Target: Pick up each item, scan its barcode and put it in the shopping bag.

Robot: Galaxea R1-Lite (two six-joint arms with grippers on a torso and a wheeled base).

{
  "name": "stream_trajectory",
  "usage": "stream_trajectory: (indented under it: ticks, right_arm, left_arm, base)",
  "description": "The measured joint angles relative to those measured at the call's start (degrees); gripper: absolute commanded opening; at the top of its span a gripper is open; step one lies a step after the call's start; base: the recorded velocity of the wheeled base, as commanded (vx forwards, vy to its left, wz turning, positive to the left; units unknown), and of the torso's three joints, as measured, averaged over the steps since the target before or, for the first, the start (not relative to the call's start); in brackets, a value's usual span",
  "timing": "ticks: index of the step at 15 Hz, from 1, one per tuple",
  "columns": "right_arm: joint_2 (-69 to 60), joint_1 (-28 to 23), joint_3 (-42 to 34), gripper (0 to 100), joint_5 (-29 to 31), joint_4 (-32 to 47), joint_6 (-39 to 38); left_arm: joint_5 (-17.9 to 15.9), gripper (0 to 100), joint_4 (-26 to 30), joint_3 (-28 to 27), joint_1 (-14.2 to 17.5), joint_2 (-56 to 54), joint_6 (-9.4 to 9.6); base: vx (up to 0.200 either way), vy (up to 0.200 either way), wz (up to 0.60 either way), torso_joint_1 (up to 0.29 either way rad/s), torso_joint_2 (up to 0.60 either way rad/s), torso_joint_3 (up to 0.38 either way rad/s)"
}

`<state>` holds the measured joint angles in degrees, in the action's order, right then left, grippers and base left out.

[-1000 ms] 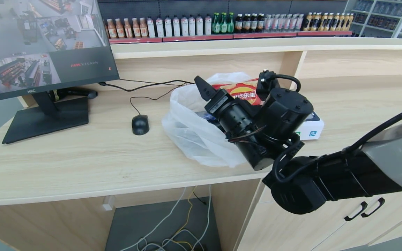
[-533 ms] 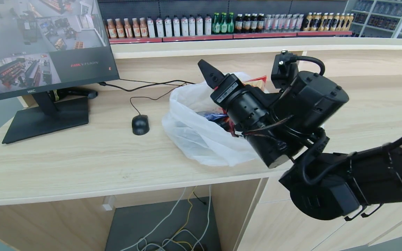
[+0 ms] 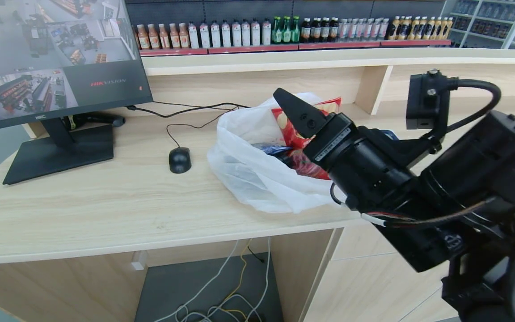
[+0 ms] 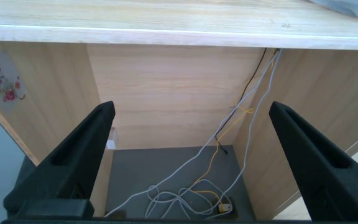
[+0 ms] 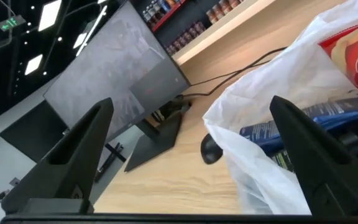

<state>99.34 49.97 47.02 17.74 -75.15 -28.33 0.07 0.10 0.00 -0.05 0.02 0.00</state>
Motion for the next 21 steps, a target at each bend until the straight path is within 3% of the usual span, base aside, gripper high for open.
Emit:
stream_trajectory:
  ticks: [4,11,16,18,21]
  right_arm:
    - [-6.9,-0.4,-9.0,100,-0.1,-0.8,3.2]
    - [-26.4,-11.9,-28.8,100,-0.4,-0.2,12.6]
    - [-38.3,-13.5,-43.3,100,-1.8,0.7,21.8]
    - [-43.7,-13.6,-45.9,100,-3.1,7.3,23.3]
    - [-54.6,-13.6,-46.7,100,-7.6,26.8,24.3]
  left_arm:
    - [0.0,100,0.0,0.0,0.0,0.0,0.00]
    - [0.0,100,0.0,0.0,0.0,0.0,0.00]
    - [0.0,100,0.0,0.0,0.0,0.0,0.00]
    - [0.0,100,0.0,0.0,0.0,0.0,0.00]
    - [0.0,100,-0.1,0.0,0.0,0.0,-0.16]
  base:
    - [0.000,0.000,0.00,0.000,0.00,0.000]
    - [0.000,0.000,0.00,0.000,0.00,0.000]
    - [0.000,0.000,0.00,0.000,0.00,0.000]
    - [0.000,0.000,0.00,0.000,0.00,0.000]
    - [0.000,0.000,0.00,0.000,0.00,0.000]
